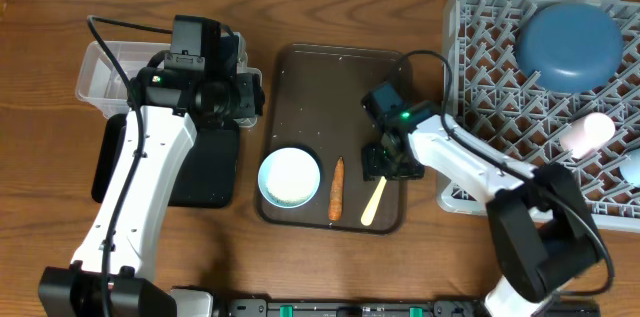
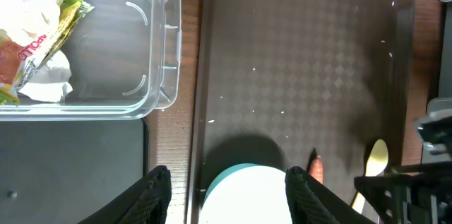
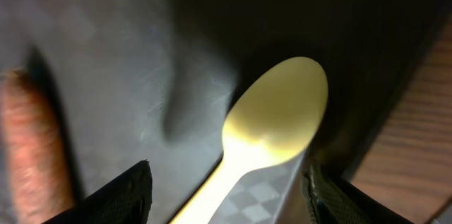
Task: Sort waste into correct bins and load items into the dishwasher rack
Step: 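Reach the right gripper to the yellow spoon and grasp it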
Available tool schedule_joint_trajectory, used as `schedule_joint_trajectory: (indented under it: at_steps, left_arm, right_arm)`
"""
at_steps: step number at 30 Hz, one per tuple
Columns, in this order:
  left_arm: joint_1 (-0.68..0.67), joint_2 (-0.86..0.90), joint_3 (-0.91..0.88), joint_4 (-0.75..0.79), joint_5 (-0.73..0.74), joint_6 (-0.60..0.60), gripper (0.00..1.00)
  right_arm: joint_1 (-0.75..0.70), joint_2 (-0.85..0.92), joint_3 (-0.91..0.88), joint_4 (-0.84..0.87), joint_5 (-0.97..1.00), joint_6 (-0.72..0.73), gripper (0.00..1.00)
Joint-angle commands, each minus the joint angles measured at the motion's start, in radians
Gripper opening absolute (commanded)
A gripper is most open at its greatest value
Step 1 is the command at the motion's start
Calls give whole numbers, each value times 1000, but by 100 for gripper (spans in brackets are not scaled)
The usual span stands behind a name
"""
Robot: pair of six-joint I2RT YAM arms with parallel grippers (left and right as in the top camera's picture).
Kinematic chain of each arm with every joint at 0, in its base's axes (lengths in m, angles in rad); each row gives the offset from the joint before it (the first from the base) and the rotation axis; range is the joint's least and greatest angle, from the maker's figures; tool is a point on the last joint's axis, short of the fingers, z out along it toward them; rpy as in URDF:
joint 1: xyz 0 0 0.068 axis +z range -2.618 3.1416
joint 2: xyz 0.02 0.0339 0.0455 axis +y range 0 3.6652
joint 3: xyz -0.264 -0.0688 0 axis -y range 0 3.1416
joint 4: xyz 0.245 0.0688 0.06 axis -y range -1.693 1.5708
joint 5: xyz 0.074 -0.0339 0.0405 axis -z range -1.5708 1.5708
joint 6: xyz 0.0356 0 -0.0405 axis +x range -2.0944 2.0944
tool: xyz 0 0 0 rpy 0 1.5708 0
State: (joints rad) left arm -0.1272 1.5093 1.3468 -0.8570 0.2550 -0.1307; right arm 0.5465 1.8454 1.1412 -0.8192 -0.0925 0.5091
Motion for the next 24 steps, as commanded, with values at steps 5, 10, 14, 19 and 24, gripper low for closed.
schedule_joint_trajectory:
  at_steps: [5,10,14,19,24]
  left_arm:
    - [0,0,-2,-2,-6,-4,55]
    - [0,0,-2,-2,-6,-4,55]
    - [0,0,-2,-3,-6,-4,54]
    - [0,0,-2,-2,-6,-4,54]
    - [0,0,-2,-2,-6,-4,54]
  right_arm:
    - [6,49,-8,24,85,18,67]
    - [5,51,-8,79,198,2,66]
    - [4,51,-8,141,209,-51,63]
    - [5,52,-8,141,180,-62,59]
    - [5,52,-8,82,163,-60,56]
